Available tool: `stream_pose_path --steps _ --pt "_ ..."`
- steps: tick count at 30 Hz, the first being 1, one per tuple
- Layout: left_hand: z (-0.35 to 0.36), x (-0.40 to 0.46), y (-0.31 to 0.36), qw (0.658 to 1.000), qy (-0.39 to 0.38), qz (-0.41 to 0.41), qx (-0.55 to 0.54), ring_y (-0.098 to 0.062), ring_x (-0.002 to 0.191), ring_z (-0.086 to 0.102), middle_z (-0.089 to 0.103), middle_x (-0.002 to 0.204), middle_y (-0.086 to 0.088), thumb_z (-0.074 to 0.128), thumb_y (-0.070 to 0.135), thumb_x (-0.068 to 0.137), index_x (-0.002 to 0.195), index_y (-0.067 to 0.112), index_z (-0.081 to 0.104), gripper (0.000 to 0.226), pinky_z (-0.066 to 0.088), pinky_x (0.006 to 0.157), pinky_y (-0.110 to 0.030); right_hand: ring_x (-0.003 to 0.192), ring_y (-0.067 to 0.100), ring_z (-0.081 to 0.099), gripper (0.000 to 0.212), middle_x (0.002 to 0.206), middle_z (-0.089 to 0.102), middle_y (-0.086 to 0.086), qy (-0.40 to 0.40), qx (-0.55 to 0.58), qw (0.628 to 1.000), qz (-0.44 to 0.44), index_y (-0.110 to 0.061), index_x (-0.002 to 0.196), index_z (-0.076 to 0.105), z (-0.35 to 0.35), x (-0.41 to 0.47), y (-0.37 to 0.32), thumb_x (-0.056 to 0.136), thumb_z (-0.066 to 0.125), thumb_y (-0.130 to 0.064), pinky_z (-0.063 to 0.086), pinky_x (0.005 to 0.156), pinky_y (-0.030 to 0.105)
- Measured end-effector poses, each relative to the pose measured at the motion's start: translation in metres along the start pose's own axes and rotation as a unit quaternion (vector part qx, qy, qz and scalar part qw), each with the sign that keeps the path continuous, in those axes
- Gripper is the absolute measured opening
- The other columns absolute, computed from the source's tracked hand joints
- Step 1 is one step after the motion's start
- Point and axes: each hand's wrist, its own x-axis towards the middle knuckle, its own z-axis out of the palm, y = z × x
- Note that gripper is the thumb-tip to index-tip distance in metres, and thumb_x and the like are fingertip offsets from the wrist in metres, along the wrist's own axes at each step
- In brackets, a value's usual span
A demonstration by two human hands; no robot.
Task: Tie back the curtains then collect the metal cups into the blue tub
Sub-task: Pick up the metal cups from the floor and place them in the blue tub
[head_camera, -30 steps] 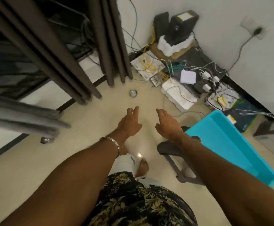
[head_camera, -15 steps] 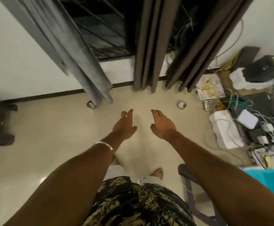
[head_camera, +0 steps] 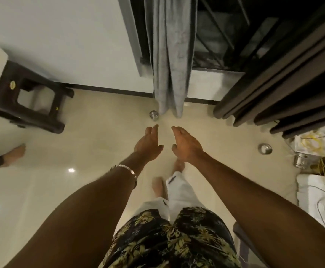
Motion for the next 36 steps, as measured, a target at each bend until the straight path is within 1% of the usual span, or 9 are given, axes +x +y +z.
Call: stream_pose_path --steps 3,7,14,18,21,26,30,33,36 --pt "-0.015 0.033 -0.011 1.000 0.008 -0.013 -0.012 -0.034 0.109 0.062 0.026 0.153 -0.010 0.065 0.026 0.090 0.153 0.013 0.014 0.083 0.055 0.078 -0.044 0.137 0.023 0.040 0.067 0.157 0.030 0.004 0.002 -0.007 1.000 -0.016 -0.016 0.152 0.025 -0.001 0.043 -0.012 0.093 0.057 -0.016 0.042 0.102 0.034" --pt "-0.024 0.085 -0.027 0.999 0.019 -0.036 -0.033 -0.031 0.108 0.062 0.025 0.155 -0.009 0.065 0.026 0.090 0.153 0.011 0.014 0.082 0.056 0.077 -0.042 0.132 0.026 0.047 0.072 0.153 0.036 0.009 -0.008 -0.007 0.999 -0.037 -0.016 0.152 0.021 0.002 0.107 -0.018 0.093 0.062 -0.019 0.047 0.096 0.032" --pt "-0.002 0.188 -0.067 0.994 0.020 -0.065 -0.085 -0.032 0.113 0.060 0.021 0.157 -0.006 0.066 0.026 0.089 0.152 0.011 0.016 0.081 0.055 0.082 -0.042 0.123 0.026 0.054 0.076 0.146 0.045 0.009 -0.004 -0.005 0.999 -0.042 -0.018 0.148 0.024 0.033 0.222 -0.003 0.086 0.068 -0.021 0.051 0.083 0.032" --pt "0.040 0.253 -0.111 0.992 0.037 -0.074 -0.094 -0.032 0.115 0.059 0.017 0.160 -0.004 0.065 0.026 0.089 0.153 0.012 0.016 0.081 0.054 0.081 -0.041 0.126 0.025 0.053 0.078 0.148 0.044 0.007 0.002 -0.026 0.998 -0.051 -0.018 0.149 0.026 0.085 0.288 0.017 0.084 0.070 -0.023 0.054 0.086 0.035" --pt "0.081 0.303 -0.149 0.992 0.043 -0.077 -0.095 -0.031 0.113 0.060 0.016 0.161 -0.003 0.063 0.026 0.090 0.153 0.013 0.016 0.080 0.055 0.081 -0.041 0.132 0.024 0.049 0.079 0.152 0.040 0.007 0.008 -0.025 0.999 -0.048 -0.017 0.150 0.025 0.139 0.334 0.035 0.085 0.069 -0.024 0.051 0.092 0.034" --pt "0.152 0.382 -0.200 0.993 0.041 -0.042 -0.099 -0.028 0.106 0.063 0.019 0.159 -0.002 0.064 0.026 0.089 0.152 0.013 0.018 0.080 0.054 0.076 -0.038 0.138 0.024 0.043 0.083 0.156 0.034 0.010 0.019 -0.027 0.998 -0.045 -0.012 0.152 0.024 0.238 0.404 0.067 0.086 0.071 -0.029 0.049 0.100 0.033" --pt "0.206 0.442 -0.230 0.994 0.037 -0.036 -0.098 -0.029 0.104 0.064 0.019 0.159 -0.002 0.066 0.024 0.088 0.152 0.013 0.018 0.081 0.056 0.075 -0.039 0.138 0.027 0.044 0.086 0.154 0.037 0.012 0.044 -0.020 0.998 -0.035 -0.012 0.151 0.025 0.310 0.455 0.099 0.084 0.075 -0.031 0.049 0.098 0.034" --pt "0.242 0.478 -0.247 0.995 0.029 -0.031 -0.093 -0.031 0.103 0.064 0.018 0.160 -0.004 0.068 0.023 0.088 0.153 0.012 0.016 0.085 0.056 0.074 -0.039 0.139 0.027 0.042 0.089 0.154 0.038 0.011 0.061 -0.029 0.997 -0.027 -0.011 0.152 0.025 0.351 0.489 0.121 0.083 0.076 -0.034 0.045 0.103 0.032" --pt "0.271 0.507 -0.261 0.995 0.026 -0.032 -0.095 -0.031 0.106 0.064 0.016 0.161 -0.006 0.070 0.022 0.086 0.154 0.012 0.013 0.089 0.056 0.074 -0.036 0.139 0.029 0.042 0.093 0.154 0.038 0.012 0.066 -0.032 0.997 -0.012 -0.008 0.152 0.026 0.383 0.517 0.141 0.080 0.077 -0.038 0.045 0.108 0.036"
